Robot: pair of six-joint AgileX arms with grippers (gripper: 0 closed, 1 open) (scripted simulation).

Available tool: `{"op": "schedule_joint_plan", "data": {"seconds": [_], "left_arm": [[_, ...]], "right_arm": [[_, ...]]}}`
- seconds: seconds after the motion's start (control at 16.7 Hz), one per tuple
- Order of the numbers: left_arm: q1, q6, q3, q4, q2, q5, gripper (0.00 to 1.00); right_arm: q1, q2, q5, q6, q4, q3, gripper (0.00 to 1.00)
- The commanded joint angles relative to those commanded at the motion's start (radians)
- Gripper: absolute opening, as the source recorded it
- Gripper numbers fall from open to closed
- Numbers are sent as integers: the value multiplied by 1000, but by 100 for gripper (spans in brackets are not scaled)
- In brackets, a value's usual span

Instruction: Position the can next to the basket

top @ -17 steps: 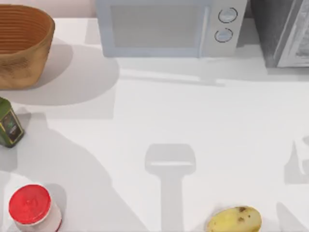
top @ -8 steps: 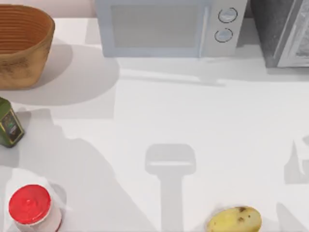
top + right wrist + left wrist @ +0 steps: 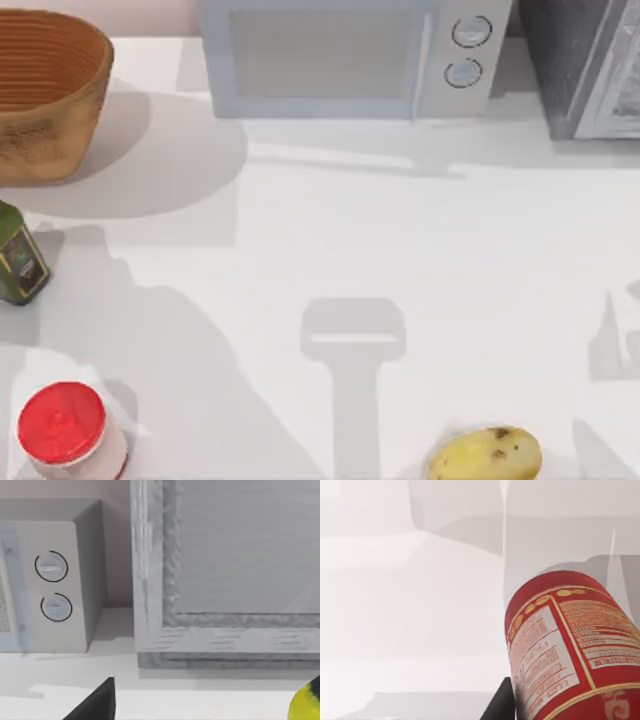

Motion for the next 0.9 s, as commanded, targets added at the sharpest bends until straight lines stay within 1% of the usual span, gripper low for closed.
{"op": "schedule_joint_plan", "data": {"seconds": [0.3,0.36,0.9], "left_arm": [[0,0,0,0,0,0,98],[0,0,0,0,0,0,100],[5,3,1,0,-2,1,100]], "right_arm": [[0,0,0,0,0,0,100],[0,0,0,0,0,0,100],[0,0,0,0,0,0,100]]}}
